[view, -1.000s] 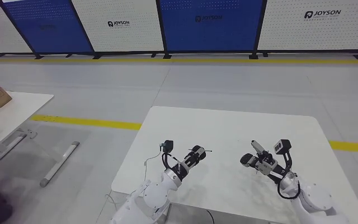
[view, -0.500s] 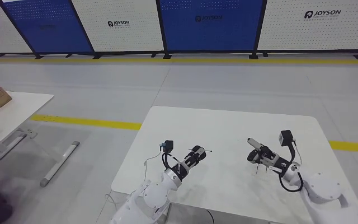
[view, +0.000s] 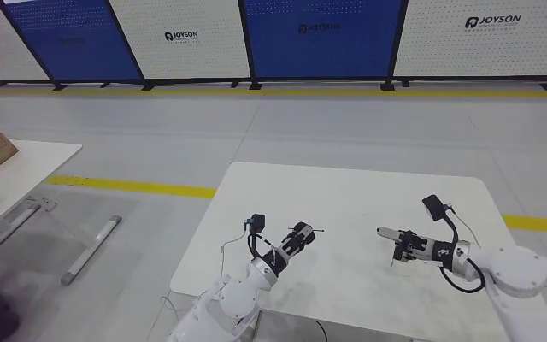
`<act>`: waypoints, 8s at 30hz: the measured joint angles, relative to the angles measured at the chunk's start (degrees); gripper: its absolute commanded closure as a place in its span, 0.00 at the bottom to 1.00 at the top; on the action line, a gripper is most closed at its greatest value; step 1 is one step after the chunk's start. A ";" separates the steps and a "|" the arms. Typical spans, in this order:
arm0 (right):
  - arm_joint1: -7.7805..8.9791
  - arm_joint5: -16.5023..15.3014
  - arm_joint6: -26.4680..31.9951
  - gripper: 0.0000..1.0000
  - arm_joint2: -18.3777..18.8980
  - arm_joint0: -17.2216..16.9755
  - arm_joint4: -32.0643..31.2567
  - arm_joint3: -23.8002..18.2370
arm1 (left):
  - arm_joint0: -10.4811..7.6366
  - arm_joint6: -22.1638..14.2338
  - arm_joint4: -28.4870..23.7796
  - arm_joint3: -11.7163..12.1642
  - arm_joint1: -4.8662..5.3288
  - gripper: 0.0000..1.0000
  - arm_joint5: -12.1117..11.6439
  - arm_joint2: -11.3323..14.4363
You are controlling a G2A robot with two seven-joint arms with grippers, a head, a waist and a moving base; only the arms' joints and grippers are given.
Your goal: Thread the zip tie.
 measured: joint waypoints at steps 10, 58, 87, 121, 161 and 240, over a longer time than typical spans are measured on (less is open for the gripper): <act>0.81 1.06 -1.14 0.00 2.26 -0.31 -5.87 -3.31 | 0.00 0.00 0.00 0.00 0.00 1.00 0.00 0.00; 1.08 8.66 18.64 0.00 -11.68 13.88 -35.86 -3.19 | 0.00 0.00 0.00 0.00 0.00 1.00 0.00 0.00; 0.89 11.49 13.05 0.54 -18.20 18.31 -31.90 4.81 | 0.00 0.00 0.00 0.00 0.00 1.00 0.00 0.00; -6.24 13.46 14.64 0.65 -23.13 24.11 -37.84 19.07 | 0.00 0.00 0.00 0.00 0.00 1.00 0.00 0.00; -14.21 13.46 18.62 1.00 -18.60 24.43 -49.56 27.58 | 0.00 0.00 0.00 0.00 0.00 1.00 0.00 0.00; -16.44 13.46 -45.22 1.00 7.15 -19.80 -46.57 -18.11 | 0.00 0.00 0.00 0.00 0.00 1.00 0.00 0.00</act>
